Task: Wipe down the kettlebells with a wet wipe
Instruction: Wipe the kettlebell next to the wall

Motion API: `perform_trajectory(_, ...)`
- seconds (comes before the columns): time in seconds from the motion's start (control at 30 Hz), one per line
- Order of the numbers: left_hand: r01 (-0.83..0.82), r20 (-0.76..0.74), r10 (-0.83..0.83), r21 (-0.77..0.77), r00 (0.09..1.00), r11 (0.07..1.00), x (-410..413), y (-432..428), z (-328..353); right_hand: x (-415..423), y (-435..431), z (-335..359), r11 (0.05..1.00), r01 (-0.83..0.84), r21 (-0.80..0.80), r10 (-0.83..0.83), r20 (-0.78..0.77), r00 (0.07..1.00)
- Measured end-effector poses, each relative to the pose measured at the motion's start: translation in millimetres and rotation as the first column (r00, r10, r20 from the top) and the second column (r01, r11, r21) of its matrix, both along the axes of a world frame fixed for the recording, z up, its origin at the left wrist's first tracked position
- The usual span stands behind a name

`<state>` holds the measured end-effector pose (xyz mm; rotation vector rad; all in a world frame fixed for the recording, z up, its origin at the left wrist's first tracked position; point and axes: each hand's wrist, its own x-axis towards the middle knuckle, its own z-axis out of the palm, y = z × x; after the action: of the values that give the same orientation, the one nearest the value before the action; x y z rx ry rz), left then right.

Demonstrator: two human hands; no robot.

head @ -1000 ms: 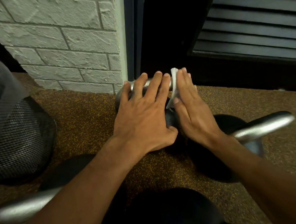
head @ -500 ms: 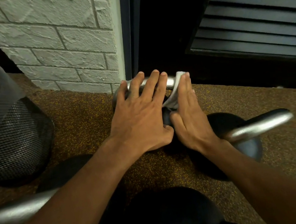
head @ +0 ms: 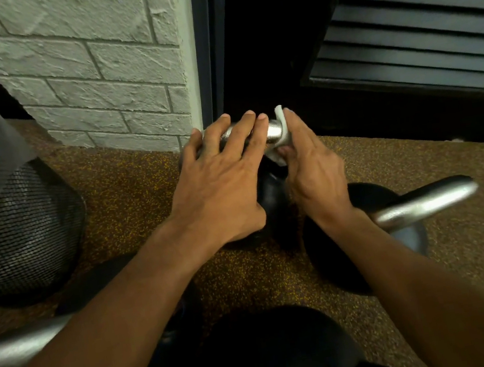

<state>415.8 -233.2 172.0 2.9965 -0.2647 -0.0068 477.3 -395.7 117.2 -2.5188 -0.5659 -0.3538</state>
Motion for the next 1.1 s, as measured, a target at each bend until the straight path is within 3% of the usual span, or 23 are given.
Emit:
perform_trajectory(0.2, -0.005, 0.027, 0.005, -0.009, 1.000, 1.000, -1.8, -0.8, -3.0, 7.6, 2.9, 7.9, 0.977, -0.132, -0.168, 0.151, 0.104, 0.983)
perform_trajectory(0.27, -0.004, 0.025, 0.004, -0.006, 1.000, 1.000, -2.5, -1.1, -2.7, 8.9, 0.9, 8.7, 0.978, -0.147, -0.147, 0.161, 0.089, 0.983)
perform_trajectory(0.37, 0.001, 0.025, -0.001, 0.002, 1.000, 1.000, -2.4, -0.7, -2.3, 2.2, 1.1, 10.8, 0.998, -0.056, -0.025, 0.056, -0.015, 0.998)
perform_trajectory(0.47, -0.004, 0.010, 0.004, 0.005, 1.000, 1.000, -1.8, -0.4, -1.7, -0.8, 4.9, 9.7, 0.998, 0.042, -0.039, -0.045, -0.078, 0.996)
perform_trajectory(0.73, 0.004, 0.018, -0.004, 0.003, 1.000, 1.000, -2.9, 0.2, -1.0, 5.5, -0.9, 7.5, 0.997, 0.079, -0.014, -0.080, -0.209, 0.975)
perform_trajectory(0.97, 0.006, 0.023, -0.007, 0.020, 1.000, 1.000, -3.1, -0.6, -2.1, 3.5, 2.2, 15.9, 0.993, -0.100, -0.055, 0.097, -0.044, 0.994)
perform_trajectory(1.03, 0.004, 0.023, -0.004, 0.016, 1.000, 1.000, -2.9, -0.6, -2.4, 14.0, -0.1, 21.7, 0.989, -0.147, -0.011, 0.144, -0.144, 0.979)
perform_trajectory(1.1, 0.006, 0.024, -0.006, 0.012, 1.000, 1.000, -2.7, 0.2, -2.5, 32.0, -8.7, 36.4, 0.974, -0.228, -0.006, 0.212, -0.344, 0.915)
